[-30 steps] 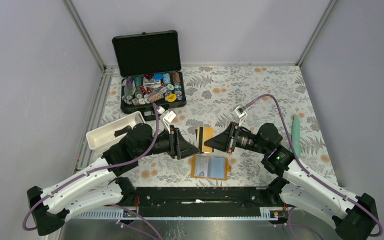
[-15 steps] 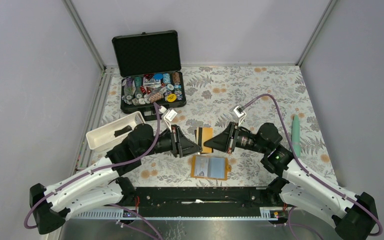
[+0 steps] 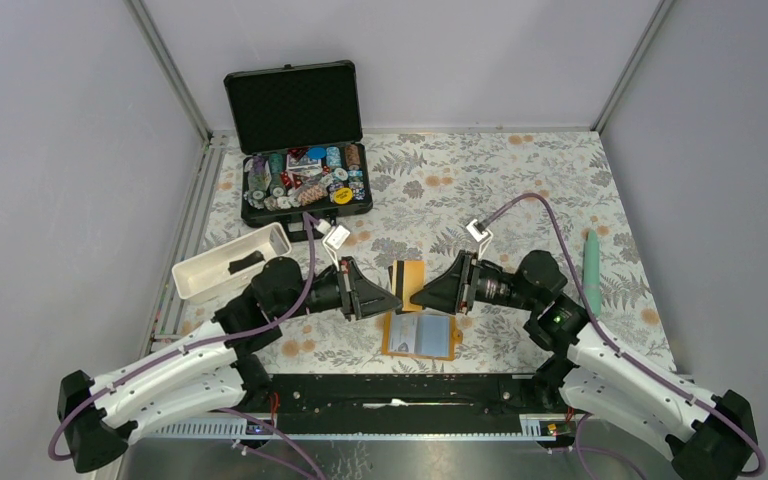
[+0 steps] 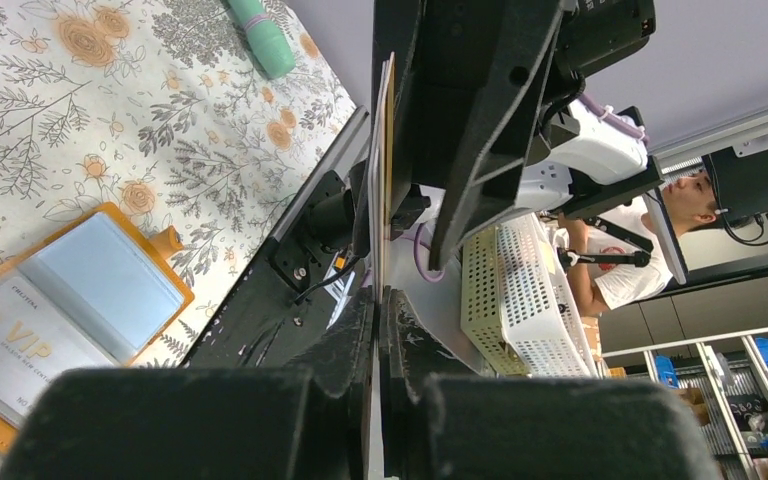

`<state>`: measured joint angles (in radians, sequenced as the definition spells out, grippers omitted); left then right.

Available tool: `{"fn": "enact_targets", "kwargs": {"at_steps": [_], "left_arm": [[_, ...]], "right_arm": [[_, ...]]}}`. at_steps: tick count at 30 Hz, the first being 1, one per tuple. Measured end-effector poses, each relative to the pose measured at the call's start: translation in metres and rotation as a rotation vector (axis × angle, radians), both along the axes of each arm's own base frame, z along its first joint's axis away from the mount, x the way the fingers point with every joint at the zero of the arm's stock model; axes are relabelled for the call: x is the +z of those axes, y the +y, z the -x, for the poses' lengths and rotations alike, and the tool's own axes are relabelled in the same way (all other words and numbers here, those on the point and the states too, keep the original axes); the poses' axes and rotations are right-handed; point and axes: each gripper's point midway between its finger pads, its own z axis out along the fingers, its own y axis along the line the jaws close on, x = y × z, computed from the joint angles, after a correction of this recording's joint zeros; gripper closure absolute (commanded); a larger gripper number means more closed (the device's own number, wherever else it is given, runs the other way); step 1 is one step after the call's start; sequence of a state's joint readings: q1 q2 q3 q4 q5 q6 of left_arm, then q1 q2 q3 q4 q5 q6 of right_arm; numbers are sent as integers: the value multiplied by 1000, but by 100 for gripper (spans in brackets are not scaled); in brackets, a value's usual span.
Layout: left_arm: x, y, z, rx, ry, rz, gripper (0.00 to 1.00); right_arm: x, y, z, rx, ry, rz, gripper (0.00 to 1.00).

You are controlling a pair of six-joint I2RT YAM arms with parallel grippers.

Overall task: Put the credit cards into the card holder
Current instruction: Place the credit card in the storage box.

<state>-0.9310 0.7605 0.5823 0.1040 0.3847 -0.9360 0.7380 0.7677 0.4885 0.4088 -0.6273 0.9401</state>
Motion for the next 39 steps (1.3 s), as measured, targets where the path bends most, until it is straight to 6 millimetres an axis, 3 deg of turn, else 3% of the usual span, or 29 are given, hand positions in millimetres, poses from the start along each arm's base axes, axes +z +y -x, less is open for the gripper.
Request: {"fn": "enact_targets", "kwargs": {"at_steps": [3, 7, 13, 20, 27, 33, 39], "left_arm": [[2, 2, 1, 3, -3, 9, 100], [10, 5, 3, 5, -19, 32, 100], [18, 10, 7, 5, -32, 60, 100], [24, 12, 10, -3, -40, 88, 100], [26, 12, 12, -12, -36, 95, 100], [28, 12, 13, -13, -42, 104, 88], [26, 17, 14, -7, -40, 91, 95]], "right_arm": [[4, -4, 7, 17, -17, -14, 52], [14, -8, 16, 40, -50, -38, 52], [14, -11, 23, 63, -69, -45, 70], [14, -11, 27, 83, -71, -56, 79], [15, -9, 28, 104, -57, -77, 100], [17, -9, 29, 110, -70, -90, 100], [18, -11, 31, 110, -78, -96, 100]]}}
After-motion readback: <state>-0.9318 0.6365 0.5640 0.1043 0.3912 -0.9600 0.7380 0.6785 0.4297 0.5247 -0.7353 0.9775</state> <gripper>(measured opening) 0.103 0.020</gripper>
